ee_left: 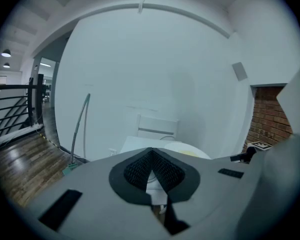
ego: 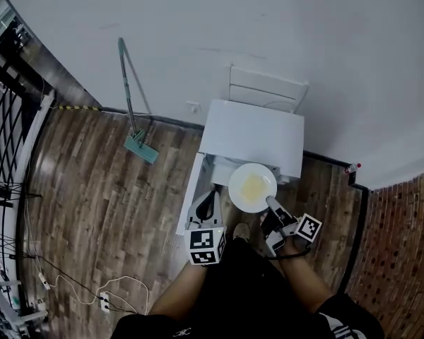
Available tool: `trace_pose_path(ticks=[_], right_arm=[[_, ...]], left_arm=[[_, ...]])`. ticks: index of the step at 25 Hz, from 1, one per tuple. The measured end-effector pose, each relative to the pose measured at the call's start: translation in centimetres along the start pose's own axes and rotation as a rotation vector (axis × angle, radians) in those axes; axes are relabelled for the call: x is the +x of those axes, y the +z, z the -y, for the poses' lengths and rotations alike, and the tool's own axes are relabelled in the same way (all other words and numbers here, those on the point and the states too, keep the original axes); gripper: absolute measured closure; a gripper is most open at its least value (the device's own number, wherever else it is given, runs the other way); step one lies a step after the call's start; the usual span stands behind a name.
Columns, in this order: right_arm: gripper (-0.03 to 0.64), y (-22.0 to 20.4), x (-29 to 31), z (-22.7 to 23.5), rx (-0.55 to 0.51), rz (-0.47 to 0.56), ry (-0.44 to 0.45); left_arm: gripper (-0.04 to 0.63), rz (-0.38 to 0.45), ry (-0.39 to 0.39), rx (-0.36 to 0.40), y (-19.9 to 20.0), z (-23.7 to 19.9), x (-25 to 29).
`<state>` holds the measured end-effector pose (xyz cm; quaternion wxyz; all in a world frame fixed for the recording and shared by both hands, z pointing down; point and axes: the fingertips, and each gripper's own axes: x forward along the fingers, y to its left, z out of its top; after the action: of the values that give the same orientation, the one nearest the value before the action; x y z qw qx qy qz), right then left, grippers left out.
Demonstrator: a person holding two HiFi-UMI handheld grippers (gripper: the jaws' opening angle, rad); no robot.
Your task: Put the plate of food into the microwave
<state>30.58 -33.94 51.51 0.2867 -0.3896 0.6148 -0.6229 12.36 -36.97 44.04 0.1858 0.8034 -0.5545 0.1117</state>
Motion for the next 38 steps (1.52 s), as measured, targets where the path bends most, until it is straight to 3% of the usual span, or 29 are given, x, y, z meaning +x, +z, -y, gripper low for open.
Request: trace_pose_path(ticks=[5, 11, 16, 22, 27, 31, 38], right_arm=[[0.595, -2.3, 0.4, 5.1, 0.065, -0.014, -0.067], [0.595, -4.5, 1.9, 13.1, 0.123, 0.041, -0.073], [0.595, -3.9, 5.7, 20.7, 0.107, 0.108, -0.05], [0.595, -0.8, 12.4, 26.7, 0.062, 0.16, 0.019], [0.595, 2.5, 17.4, 29.9, 0.032, 0.21, 0.04], [0.595, 5.0, 19.9, 29.7, -0.003, 0.261, 0.098], [0.595, 7.2, 22.8, 31.2, -0.003, 0.313, 0.007]], left_arm=[[0.597, -0.02, 0.007, -0.009, -3.5, -0.3, -0.6], [0.597, -0.006, -0.011, -0.007, -10.0, -0.3, -0.1], [0.597, 0.052, -0.02, -0.015, -17.1, -2.1, 4.2], [0.597, 0.128, -0.012, -0.017, -24.1, -5.4, 11.0], [0.597, 0.179, -0.006, 0.005, -28.1, -7.3, 14.7], [0.597, 0.208, -0.012, 0.043, -30.1, -7.4, 14.8], [0.597, 0.217, -0.015, 0.028, -31.3, -7.4, 13.7]])
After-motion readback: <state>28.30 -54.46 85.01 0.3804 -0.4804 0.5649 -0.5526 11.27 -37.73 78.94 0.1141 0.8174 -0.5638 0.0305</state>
